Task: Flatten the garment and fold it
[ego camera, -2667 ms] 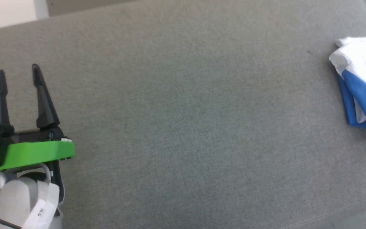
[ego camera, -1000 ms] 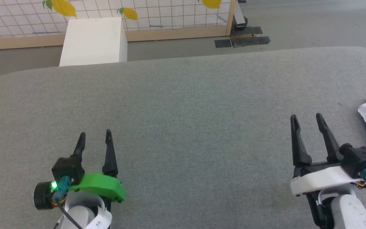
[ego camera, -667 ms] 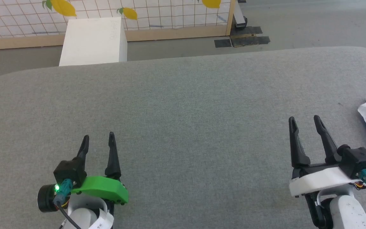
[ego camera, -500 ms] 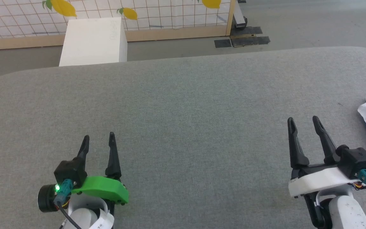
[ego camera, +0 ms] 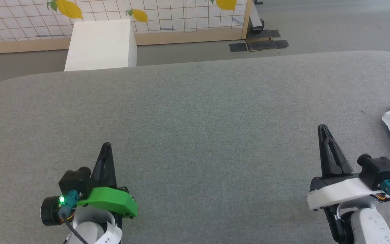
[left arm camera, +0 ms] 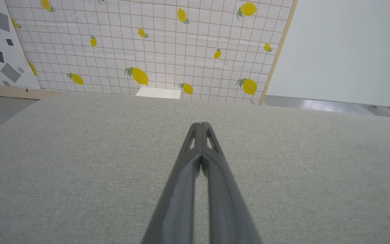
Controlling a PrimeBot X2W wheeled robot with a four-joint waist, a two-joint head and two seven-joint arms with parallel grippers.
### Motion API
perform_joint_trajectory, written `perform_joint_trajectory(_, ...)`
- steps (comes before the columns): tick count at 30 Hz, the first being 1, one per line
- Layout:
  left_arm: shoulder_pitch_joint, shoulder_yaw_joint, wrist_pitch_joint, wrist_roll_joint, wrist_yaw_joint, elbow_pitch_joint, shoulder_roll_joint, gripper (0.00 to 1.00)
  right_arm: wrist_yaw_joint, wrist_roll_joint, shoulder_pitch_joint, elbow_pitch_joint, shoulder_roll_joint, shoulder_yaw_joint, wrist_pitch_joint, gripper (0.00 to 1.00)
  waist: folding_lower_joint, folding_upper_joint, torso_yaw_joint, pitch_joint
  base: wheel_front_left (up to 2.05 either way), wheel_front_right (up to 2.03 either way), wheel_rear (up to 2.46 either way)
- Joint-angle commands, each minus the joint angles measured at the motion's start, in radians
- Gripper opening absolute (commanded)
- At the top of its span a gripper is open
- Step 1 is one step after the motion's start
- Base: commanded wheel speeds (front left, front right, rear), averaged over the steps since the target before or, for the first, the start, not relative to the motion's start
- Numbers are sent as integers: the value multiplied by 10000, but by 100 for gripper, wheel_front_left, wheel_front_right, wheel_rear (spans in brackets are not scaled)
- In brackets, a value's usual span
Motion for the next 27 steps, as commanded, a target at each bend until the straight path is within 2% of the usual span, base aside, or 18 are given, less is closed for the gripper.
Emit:
perform_joint_trajectory(1,58,39,37,99,-33,-53,-21,0,-1,-95,71,-72,2,9,56,0,1,3,20,-10,0,0,0)
perform_joint_trajectory(27,261,238,494,588,-183,-384,-98,0,-5,-457,321,-420,7,34,583,0,1,15,255,-202,0,0,0)
